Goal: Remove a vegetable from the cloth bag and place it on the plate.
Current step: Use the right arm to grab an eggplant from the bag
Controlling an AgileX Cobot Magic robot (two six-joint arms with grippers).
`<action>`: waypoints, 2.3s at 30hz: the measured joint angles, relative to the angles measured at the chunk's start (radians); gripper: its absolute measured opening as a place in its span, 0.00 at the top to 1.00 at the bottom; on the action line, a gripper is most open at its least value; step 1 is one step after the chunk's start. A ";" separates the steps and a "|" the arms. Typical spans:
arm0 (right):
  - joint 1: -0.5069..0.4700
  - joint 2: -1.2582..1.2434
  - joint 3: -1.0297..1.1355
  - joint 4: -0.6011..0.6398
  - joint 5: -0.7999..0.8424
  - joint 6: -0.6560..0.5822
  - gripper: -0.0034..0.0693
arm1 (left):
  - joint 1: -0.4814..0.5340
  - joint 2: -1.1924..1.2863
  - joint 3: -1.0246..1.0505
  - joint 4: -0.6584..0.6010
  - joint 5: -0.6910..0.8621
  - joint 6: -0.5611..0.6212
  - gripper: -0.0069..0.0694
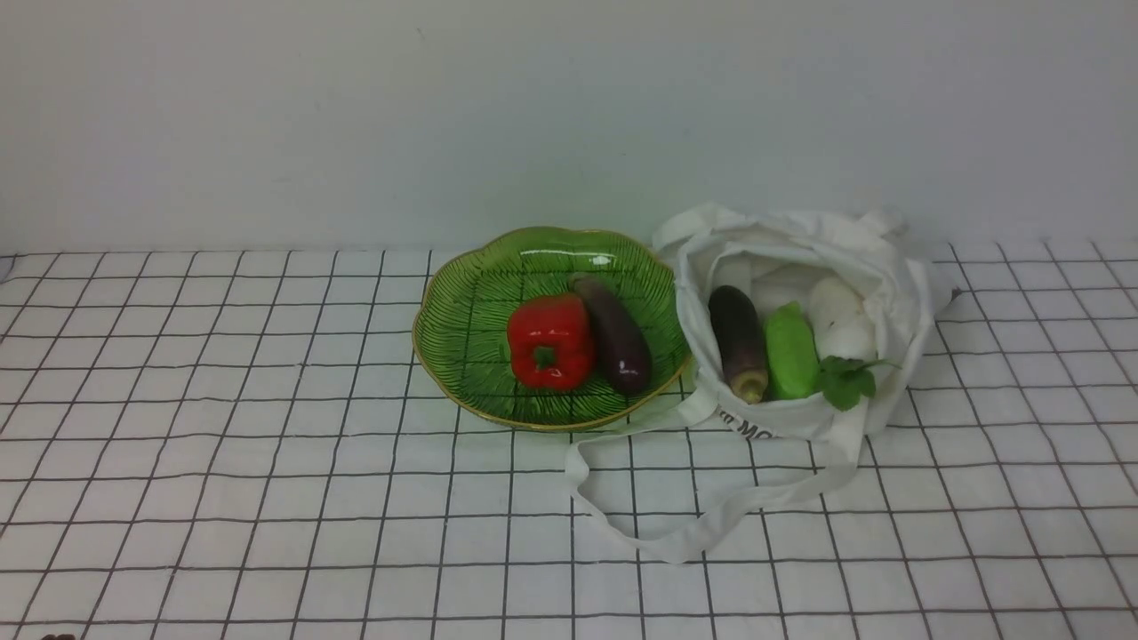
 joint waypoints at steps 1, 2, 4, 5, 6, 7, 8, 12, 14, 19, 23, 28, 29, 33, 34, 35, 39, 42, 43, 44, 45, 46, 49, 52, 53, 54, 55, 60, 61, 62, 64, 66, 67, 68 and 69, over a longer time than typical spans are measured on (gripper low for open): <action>0.000 0.000 0.000 0.000 0.000 0.000 0.97 | 0.000 0.000 0.000 0.000 0.000 0.000 0.92; 0.000 0.000 0.000 0.000 0.000 0.000 0.97 | 0.000 0.000 0.000 0.000 0.000 0.000 0.92; 0.000 0.000 0.000 0.000 0.000 0.000 0.97 | 0.000 0.000 0.000 0.000 0.000 0.000 0.92; 0.000 0.000 0.000 0.000 0.000 0.000 0.97 | 0.000 0.000 0.000 0.000 0.000 0.000 0.92; 0.000 0.000 0.000 0.000 0.000 0.000 0.97 | 0.000 0.000 0.000 0.000 0.000 0.000 0.92; 0.000 0.000 0.000 0.000 0.000 0.003 0.97 | 0.000 0.000 0.000 0.000 0.000 0.000 0.92; 0.000 0.000 0.000 0.008 0.000 0.010 0.97 | 0.000 0.000 0.000 0.000 0.000 0.000 0.92; 0.000 0.000 0.000 0.227 0.007 0.148 0.97 | 0.000 0.000 0.000 0.000 0.000 0.000 0.92; 0.000 0.000 0.000 0.395 0.014 0.236 0.97 | 0.000 0.000 0.000 0.000 0.000 0.000 0.92; 0.000 0.000 0.002 0.613 0.022 0.308 0.97 | 0.000 0.000 0.000 0.000 0.000 0.000 0.92; 0.000 0.000 0.000 0.654 0.015 0.275 0.97 | 0.000 0.000 0.000 0.000 0.000 0.000 0.92; 0.000 0.006 -0.128 0.614 0.047 0.098 0.97 | 0.000 0.000 0.000 0.000 0.000 0.000 0.92; 0.000 0.024 -0.189 0.579 0.051 0.049 0.97 | 0.000 0.000 0.000 0.000 0.000 0.000 0.92; 0.000 0.217 -0.358 0.410 0.144 -0.023 0.97 | 0.000 0.000 0.000 0.000 0.000 0.000 0.92; 0.000 0.271 -0.389 0.371 0.178 -0.024 0.97 | 0.000 0.000 0.000 0.000 0.000 0.000 0.92; 0.000 0.359 -0.414 0.318 0.229 -0.021 0.97 | 0.000 0.000 0.000 0.000 0.000 0.000 0.92; 0.000 0.606 -0.475 0.256 0.323 0.003 0.97 | 0.000 0.000 0.000 0.000 0.000 0.000 0.92; 0.000 0.832 -0.554 0.302 0.353 -0.042 0.97 | 0.000 0.000 0.000 0.000 0.000 0.000 0.92; 0.000 0.896 -0.584 0.337 0.354 -0.078 0.97 | 0.000 0.000 0.000 0.000 0.000 0.000 0.92; 0.002 0.954 -0.616 0.388 0.354 -0.129 0.96 | 0.000 0.000 0.000 0.000 0.000 0.000 0.92; 0.005 0.999 -0.643 0.421 0.353 -0.166 0.95 | 0.000 0.000 0.000 0.000 0.000 0.000 0.92; 0.023 1.073 -0.692 0.476 0.345 -0.226 0.93 | 0.000 0.000 0.000 0.000 0.000 0.000 0.92; 0.061 1.194 -0.785 0.540 0.331 -0.293 0.86 | 0.000 0.000 0.000 0.000 0.000 0.000 0.92; 0.116 1.342 -0.910 0.551 0.328 -0.321 0.73 | 0.000 0.000 0.000 0.000 0.000 0.000 0.92; 0.126 1.381 -0.942 0.545 0.328 -0.322 0.69 | 0.000 0.000 0.000 0.000 0.000 0.000 0.92; 0.150 1.439 -0.990 0.536 0.333 -0.322 0.64 | 0.000 0.000 0.000 0.000 0.000 0.000 0.92; 0.167 1.496 -1.034 0.528 0.336 -0.322 0.58 | 0.000 0.000 0.000 0.000 0.000 0.000 0.92; 0.232 1.711 -1.186 0.511 0.343 -0.314 0.39 | 0.000 0.000 0.000 0.000 0.000 0.000 0.92; 0.240 1.750 -1.212 0.507 0.345 -0.314 0.37 | 0.000 0.000 0.000 0.000 0.000 0.000 0.92; 0.241 1.750 -1.212 0.507 0.346 -0.314 0.36 | 0.000 0.000 0.000 0.000 0.000 0.000 0.92; 0.249 1.841 -1.267 0.500 0.359 -0.296 0.34 | 0.000 0.000 0.000 0.000 0.000 0.000 0.92; 0.249 1.876 -1.286 0.492 0.361 -0.275 0.34 | 0.000 0.000 0.000 0.000 0.000 0.000 0.92; 0.249 1.892 -1.296 0.485 0.361 -0.265 0.33 | 0.000 0.000 0.000 0.000 0.000 0.000 0.92; 0.249 1.897 -1.300 0.483 0.361 -0.258 0.33 | 0.000 0.000 0.000 0.000 0.000 0.000 0.92; 0.249 1.908 -1.306 0.478 0.359 -0.248 0.33 | 0.000 0.000 0.000 0.000 0.000 0.000 0.92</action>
